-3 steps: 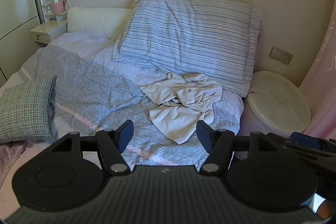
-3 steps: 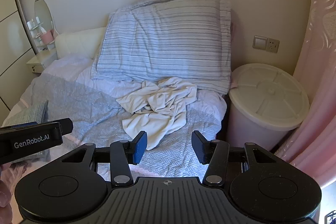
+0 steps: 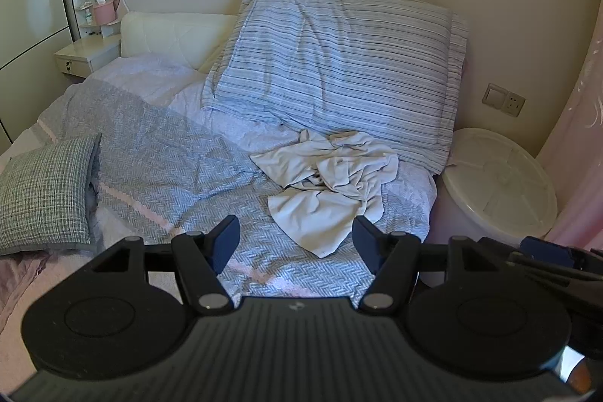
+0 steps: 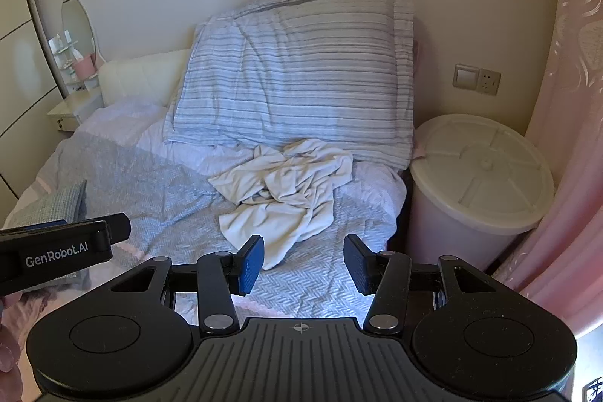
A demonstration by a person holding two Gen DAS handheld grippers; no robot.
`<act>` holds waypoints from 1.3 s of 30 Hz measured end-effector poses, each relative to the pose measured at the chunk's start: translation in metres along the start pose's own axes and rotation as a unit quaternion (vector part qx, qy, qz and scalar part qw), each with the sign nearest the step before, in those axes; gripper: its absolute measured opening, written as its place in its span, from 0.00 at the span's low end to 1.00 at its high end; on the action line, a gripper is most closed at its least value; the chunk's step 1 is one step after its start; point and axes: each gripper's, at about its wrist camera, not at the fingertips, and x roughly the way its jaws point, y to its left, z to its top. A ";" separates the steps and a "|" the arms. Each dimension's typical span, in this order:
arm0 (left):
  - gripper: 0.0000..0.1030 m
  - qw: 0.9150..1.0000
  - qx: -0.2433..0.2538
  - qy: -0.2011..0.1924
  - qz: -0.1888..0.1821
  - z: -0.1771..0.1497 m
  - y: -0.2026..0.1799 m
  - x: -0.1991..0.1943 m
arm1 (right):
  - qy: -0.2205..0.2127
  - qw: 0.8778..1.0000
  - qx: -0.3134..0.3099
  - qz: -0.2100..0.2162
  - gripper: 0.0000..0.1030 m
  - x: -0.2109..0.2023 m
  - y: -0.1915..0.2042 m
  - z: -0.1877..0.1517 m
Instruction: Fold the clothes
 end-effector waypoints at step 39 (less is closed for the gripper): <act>0.61 1.000 -0.020 0.009 -0.009 -0.017 0.018 -0.007 | 0.003 1.000 -0.012 -0.008 0.49 -0.011 0.015 -0.003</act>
